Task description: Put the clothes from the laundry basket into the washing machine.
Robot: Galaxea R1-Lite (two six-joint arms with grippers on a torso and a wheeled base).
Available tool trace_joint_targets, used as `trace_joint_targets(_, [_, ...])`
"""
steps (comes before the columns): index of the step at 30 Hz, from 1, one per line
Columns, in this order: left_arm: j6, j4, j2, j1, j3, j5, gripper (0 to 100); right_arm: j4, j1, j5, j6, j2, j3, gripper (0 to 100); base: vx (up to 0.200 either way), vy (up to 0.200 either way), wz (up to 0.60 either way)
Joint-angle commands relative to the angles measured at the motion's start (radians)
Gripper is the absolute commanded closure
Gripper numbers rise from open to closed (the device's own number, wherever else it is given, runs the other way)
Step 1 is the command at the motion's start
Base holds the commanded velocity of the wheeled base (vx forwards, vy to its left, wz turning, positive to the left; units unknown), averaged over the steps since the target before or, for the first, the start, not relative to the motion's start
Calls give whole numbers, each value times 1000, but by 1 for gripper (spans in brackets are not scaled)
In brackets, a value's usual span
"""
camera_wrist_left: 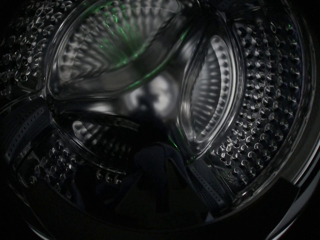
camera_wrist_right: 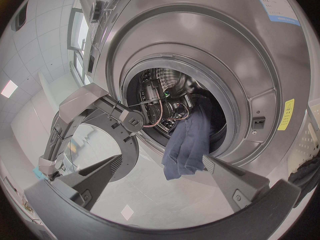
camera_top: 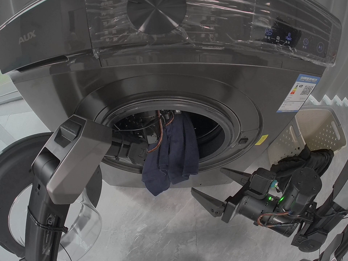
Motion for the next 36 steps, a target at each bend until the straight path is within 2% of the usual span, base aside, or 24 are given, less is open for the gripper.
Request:
trace_joint_targets(1, [1, -12, 29, -2, -6, 6, 100, -1, -1, 0, 0, 1, 0, 0, 0, 0, 0])
trace_joint_targets(2, [-1, -8, 23, -6, 8, 6, 0, -1, -1, 0, 0, 1, 0, 0, 0, 0, 0])
trace_joint_targets(8, [1, 58, -92, -40, 238, 5, 0, -1, 0, 0, 0, 1, 1, 0, 0, 0, 0])
trace_joint_targets(14, [10, 58, -161, -74, 424, -12, 0, -1, 8, 0, 0, 1, 0, 0, 0, 0, 0])
trace_joint_targets(19, [12, 74, -182, -84, 485, -12, 0, -1, 8, 0, 0, 1, 1, 0, 0, 0, 0])
trace_joint_targets(25, [32, 93, -152, -75, 488, -10, 0, -1, 9, 0, 0, -1, -2, 0, 0, 0, 0])
trace_joint_targets(26, [36, 89, -141, -72, 482, -10, 100, -1, 11, 0, -2, -2, -2, 0, 0, 0, 0])
trace_joint_targets(32, [42, 84, -121, -74, 453, -12, 100, -1, 18, -2, -2, -11, -11, 0, 0, 0, 0])
trace_joint_targets(35, [33, 74, -113, -75, 410, -12, 100, -1, 18, -2, 0, -10, -11, 0, 0, 0, 0])
trace_joint_targets(36, [28, 40, -96, -74, 342, -7, 100, -1, 18, -2, -2, -11, -12, 0, 0, 0, 0])
